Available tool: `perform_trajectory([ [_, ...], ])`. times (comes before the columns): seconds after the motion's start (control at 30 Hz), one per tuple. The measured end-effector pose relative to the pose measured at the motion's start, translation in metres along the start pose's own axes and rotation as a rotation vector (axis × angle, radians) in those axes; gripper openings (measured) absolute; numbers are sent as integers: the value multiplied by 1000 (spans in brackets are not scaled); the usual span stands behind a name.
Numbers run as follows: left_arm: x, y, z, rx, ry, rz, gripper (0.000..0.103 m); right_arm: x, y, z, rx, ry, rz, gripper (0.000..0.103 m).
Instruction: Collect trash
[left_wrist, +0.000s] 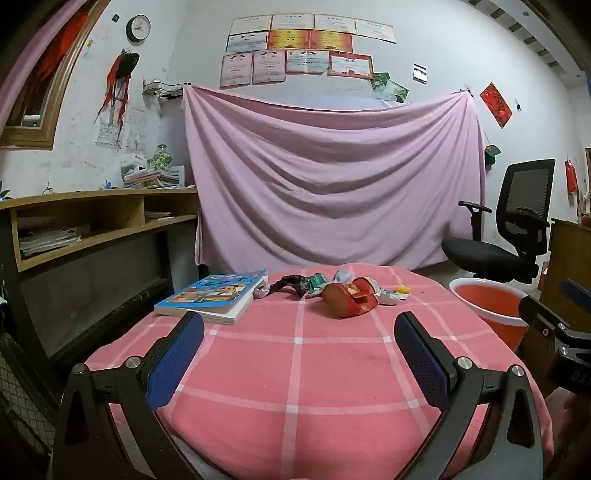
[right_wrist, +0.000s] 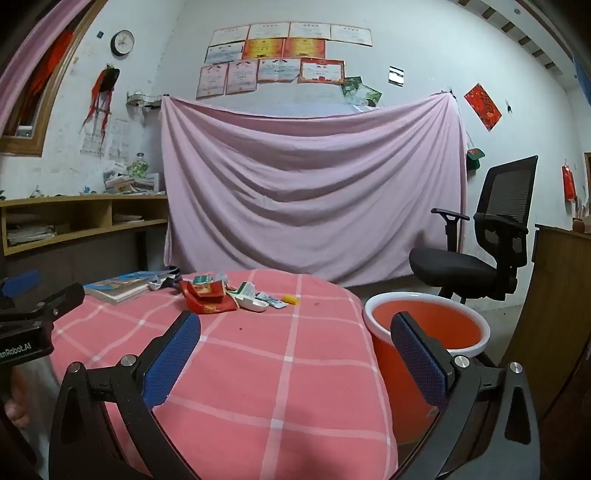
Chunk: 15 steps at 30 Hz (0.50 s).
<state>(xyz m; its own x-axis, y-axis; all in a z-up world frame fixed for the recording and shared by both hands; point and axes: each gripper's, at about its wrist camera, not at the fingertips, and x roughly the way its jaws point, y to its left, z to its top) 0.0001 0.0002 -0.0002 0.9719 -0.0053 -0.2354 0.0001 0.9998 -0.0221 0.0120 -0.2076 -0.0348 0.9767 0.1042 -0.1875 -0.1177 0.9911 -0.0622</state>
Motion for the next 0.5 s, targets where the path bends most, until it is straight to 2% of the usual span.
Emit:
perform_trajectory([
  [0.5, 1, 2, 1, 3, 0, -4, 101, 4, -2, -3, 18, 2, -1, 103],
])
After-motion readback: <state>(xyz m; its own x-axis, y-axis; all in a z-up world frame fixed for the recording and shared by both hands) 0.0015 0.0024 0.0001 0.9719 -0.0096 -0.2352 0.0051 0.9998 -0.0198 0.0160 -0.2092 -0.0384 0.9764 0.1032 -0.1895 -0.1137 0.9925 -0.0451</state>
